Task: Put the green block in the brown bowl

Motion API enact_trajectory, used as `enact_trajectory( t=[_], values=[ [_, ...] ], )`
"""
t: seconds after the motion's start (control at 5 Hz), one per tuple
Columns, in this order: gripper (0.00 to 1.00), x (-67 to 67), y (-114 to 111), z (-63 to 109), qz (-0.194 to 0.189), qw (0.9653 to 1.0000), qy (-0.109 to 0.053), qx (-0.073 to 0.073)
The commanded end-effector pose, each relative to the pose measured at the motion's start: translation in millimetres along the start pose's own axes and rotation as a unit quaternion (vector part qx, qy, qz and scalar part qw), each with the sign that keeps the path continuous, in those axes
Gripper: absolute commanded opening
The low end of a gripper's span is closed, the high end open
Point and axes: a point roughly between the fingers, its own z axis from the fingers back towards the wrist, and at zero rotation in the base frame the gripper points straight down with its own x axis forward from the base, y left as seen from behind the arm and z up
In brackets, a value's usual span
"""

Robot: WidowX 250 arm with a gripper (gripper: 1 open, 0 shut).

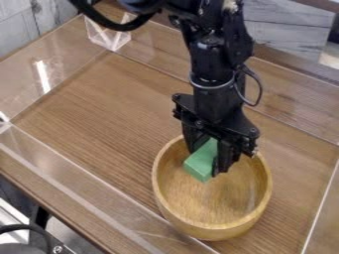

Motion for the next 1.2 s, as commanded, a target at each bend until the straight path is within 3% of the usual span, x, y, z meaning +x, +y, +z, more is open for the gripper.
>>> enact_trajectory(
  t=[0.0, 1.0],
  values=[
    [0.00, 7.0, 2.3, 9.3, 0.003, 0.9997, -0.025, -0.004],
    [0.00, 5.8, 7.1, 3.9, 0.015, 0.9995, -0.020, -0.017]
  ],
)
